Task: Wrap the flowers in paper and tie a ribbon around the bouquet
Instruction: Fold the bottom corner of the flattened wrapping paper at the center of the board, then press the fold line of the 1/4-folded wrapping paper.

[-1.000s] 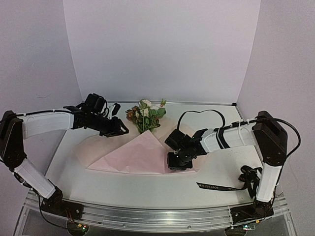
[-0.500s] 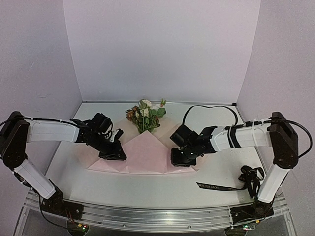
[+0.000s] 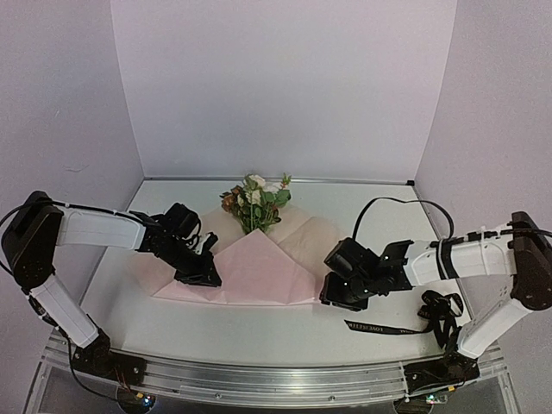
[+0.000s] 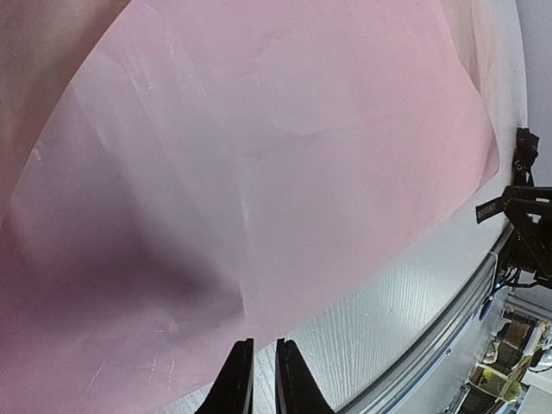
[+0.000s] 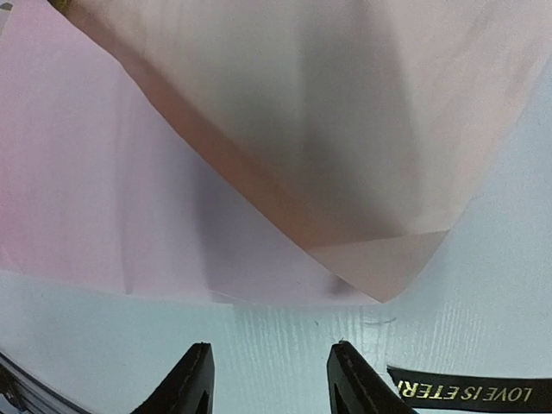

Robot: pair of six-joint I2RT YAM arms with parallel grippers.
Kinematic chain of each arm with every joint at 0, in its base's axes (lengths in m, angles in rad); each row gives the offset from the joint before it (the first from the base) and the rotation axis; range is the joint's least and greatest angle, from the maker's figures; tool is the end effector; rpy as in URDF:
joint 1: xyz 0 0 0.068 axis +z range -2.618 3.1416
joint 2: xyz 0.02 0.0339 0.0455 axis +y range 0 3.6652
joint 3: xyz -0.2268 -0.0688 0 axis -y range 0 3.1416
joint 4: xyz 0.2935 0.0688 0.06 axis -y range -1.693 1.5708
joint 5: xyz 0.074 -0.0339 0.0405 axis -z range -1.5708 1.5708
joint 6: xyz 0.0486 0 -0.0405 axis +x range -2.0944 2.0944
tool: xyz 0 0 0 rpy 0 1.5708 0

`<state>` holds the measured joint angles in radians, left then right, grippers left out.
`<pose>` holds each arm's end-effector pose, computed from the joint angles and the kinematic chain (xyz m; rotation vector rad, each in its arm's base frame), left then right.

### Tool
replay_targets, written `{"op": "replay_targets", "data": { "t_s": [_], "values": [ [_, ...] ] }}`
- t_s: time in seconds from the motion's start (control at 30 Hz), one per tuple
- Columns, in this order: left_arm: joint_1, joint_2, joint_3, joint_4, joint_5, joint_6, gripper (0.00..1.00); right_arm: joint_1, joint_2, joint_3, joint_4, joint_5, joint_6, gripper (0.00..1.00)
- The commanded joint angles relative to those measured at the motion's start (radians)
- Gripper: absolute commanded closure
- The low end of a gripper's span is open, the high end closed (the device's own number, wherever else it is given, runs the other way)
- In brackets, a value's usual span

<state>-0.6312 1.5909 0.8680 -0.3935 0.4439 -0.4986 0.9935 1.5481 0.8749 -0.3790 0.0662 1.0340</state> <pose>0.2590 -0.2152 0.0852 0.3382 2.8421 -0.8986 0.1896 0.2852 0.0978 0.0800 2.7549 0.5723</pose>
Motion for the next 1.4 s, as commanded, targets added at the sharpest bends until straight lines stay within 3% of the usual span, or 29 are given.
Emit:
{"op": "replay_targets", "data": {
  "t_s": [0.0, 0.37, 0.63, 0.9, 1.37],
  "values": [
    [0.002, -0.002, -0.001, 0.015, 0.013, 0.018, 0.9, 0.009, -0.038, -0.083, 0.117, 0.056, 0.115, 0.5],
    [0.002, 0.012, -0.007, 0.024, 0.019, 0.023, 0.91, 0.006, 0.027, -0.238, 0.471, 0.144, 0.238, 0.38],
    [0.002, 0.019, 0.001, 0.015, 0.018, 0.026, 0.91, 0.005, 0.039, -0.368, 0.648, 0.249, 0.328, 0.42],
    [0.002, 0.035, 0.01, 0.015, 0.017, 0.031, 0.91, 0.005, 0.043, -0.446, 0.768, 0.282, 0.35, 0.56],
    [0.002, 0.089, 0.048, 0.061, 0.065, 0.015, 0.92, 0.005, 0.07, -0.515, 0.917, 0.323, 0.318, 0.98]
  ]
}}
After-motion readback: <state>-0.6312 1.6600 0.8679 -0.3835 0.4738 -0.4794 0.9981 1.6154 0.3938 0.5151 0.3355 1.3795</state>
